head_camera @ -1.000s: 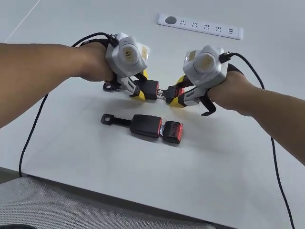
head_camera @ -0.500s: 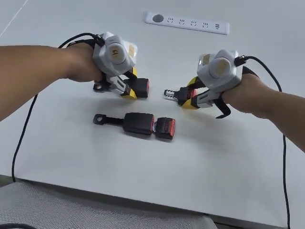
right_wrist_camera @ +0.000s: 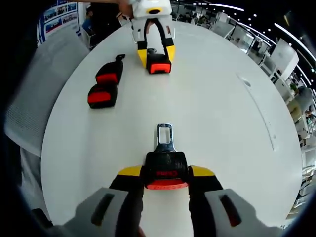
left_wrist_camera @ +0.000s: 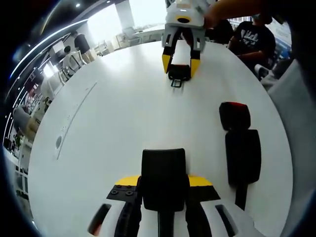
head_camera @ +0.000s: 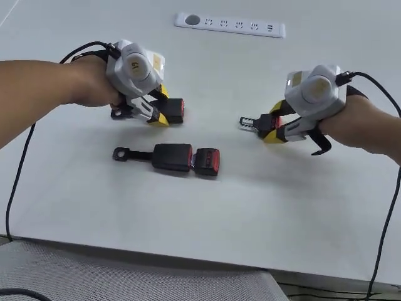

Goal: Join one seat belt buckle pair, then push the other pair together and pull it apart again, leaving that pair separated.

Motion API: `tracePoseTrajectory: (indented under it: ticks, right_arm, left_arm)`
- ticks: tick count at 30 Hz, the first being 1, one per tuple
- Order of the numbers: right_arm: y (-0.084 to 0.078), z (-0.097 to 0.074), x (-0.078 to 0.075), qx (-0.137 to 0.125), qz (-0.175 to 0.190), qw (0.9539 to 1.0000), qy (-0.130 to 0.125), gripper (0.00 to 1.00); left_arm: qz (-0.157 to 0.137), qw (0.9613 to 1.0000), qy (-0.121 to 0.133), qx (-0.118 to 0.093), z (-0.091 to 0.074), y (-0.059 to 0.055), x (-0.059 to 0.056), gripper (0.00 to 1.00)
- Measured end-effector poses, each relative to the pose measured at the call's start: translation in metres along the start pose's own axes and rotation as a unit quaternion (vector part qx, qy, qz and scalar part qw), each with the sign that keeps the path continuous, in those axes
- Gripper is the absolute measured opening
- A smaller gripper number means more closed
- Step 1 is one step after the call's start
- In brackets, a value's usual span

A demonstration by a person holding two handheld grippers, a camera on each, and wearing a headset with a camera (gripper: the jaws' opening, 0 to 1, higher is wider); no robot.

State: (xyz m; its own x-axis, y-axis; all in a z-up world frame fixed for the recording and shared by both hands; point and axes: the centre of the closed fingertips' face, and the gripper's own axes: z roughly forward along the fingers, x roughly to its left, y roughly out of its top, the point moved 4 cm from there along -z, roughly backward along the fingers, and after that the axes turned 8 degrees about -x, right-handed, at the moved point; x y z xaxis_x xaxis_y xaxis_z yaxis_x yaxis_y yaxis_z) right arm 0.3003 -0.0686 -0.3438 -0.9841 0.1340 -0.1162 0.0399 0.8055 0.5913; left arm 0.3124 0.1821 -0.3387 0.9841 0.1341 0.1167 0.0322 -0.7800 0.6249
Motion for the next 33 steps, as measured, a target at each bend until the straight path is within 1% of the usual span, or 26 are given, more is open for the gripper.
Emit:
tracePoseTrajectory:
  ticks: [3,4,6,9,11,14,15,17,18,21,22,23,24,25,26,27,29,30,31,32,33]
  right_arm:
    - [-0.004,-0.002,-0.001,0.003,0.004,1.0,0.001,0.36]
    - [-0.004,-0.002,-0.001,0.005,0.005,1.0,0.001,0.36]
    - [-0.004,-0.004,0.001,0.008,0.004,1.0,0.0,0.36]
    - [-0.004,-0.003,-0.002,0.01,0.01,0.9999,-0.006,0.39]
    - [-0.004,-0.003,-0.002,0.01,0.013,0.9998,-0.007,0.41]
    - [-0.002,-0.004,0.0,0.011,-0.002,0.9999,-0.012,0.44]
    - [-0.001,-0.005,0.0,0.013,-0.004,0.9998,-0.015,0.46]
    - [0.002,-0.01,0.003,0.01,-0.001,0.9997,-0.021,0.47]
    - [0.004,-0.014,0.003,0.006,-0.002,0.9995,-0.031,0.48]
    - [0.009,-0.023,0.008,-0.001,0.01,0.9992,-0.04,0.49]
    - [0.012,-0.029,0.012,-0.004,0.018,0.9986,-0.05,0.49]
    - [0.014,-0.032,0.016,-0.009,0.024,0.9983,-0.053,0.49]
    - [0.017,-0.035,0.019,-0.016,0.03,0.9978,-0.057,0.49]
    - [0.02,-0.039,0.023,-0.023,0.037,0.9969,-0.065,0.49]
    - [0.022,-0.041,0.027,-0.026,0.04,0.9965,-0.068,0.5]
    - [0.023,-0.044,0.031,-0.029,0.04,0.9962,-0.072,0.51]
    - [0.026,-0.047,0.037,-0.033,0.043,0.9956,-0.076,0.52]
    - [0.028,-0.049,0.042,-0.037,0.046,0.995,-0.081,0.52]
    - [0.03,-0.051,0.045,-0.041,0.048,0.9944,-0.085,0.52]
    - [0.032,-0.054,0.05,-0.045,0.05,0.9937,-0.09,0.53]
    - [0.034,-0.056,0.054,-0.049,0.053,0.9931,-0.092,0.54]
  left_arm:
    - [-0.002,1.0,0.004,0.002,0.0,0.0,0.0,0.34]
    - [0.011,0.9998,0.012,0.006,0.0,0.001,-0.001,0.34]
    - [0.013,0.9997,0.021,0.009,0.0,0.002,-0.003,0.34]
    - [0.01,0.9994,0.026,0.021,0.0,0.005,-0.005,0.34]
    - [0.017,0.9991,0.028,0.028,0.0,0.005,-0.005,0.34]
    - [0.032,0.9981,0.038,0.036,-0.001,0.006,-0.006,0.35]
    - [0.046,0.9973,0.044,0.038,-0.002,0.007,-0.007,0.35]
    - [0.054,0.9962,0.051,0.046,-0.003,0.006,-0.008,0.35]
    - [0.056,0.9957,0.053,0.052,-0.004,0.004,-0.01,0.36]
    - [0.049,0.9962,0.051,0.051,-0.012,0.003,-0.015,0.39]
    - [0.038,0.9963,0.062,0.047,-0.02,0.003,-0.016,0.39]
    - [0.028,0.9964,0.069,0.041,-0.025,0.004,-0.017,0.39]
    - [0.018,0.996,0.084,0.025,-0.032,0.006,-0.018,0.39]
    - [0.008,0.9959,0.089,0.018,-0.038,0.006,-0.02,0.39]
    - [-0.004,0.9957,0.092,0.012,-0.044,0.006,-0.022,0.39]
    - [-0.015,0.9939,0.109,-0.001,-0.052,0.007,-0.022,0.39]
    - [-0.018,0.9922,0.123,-0.009,-0.067,0.01,-0.031,0.4]
    - [-0.024,0.991,0.131,-0.012,-0.075,0.011,-0.037,0.4]
    - [-0.024,0.9911,0.13,-0.013,-0.083,0.01,-0.046,0.4]
    - [-0.028,0.9899,0.138,-0.017,-0.088,0.011,-0.051,0.41]
    - [-0.03,0.9895,0.141,-0.018,-0.091,0.01,-0.056,0.42]
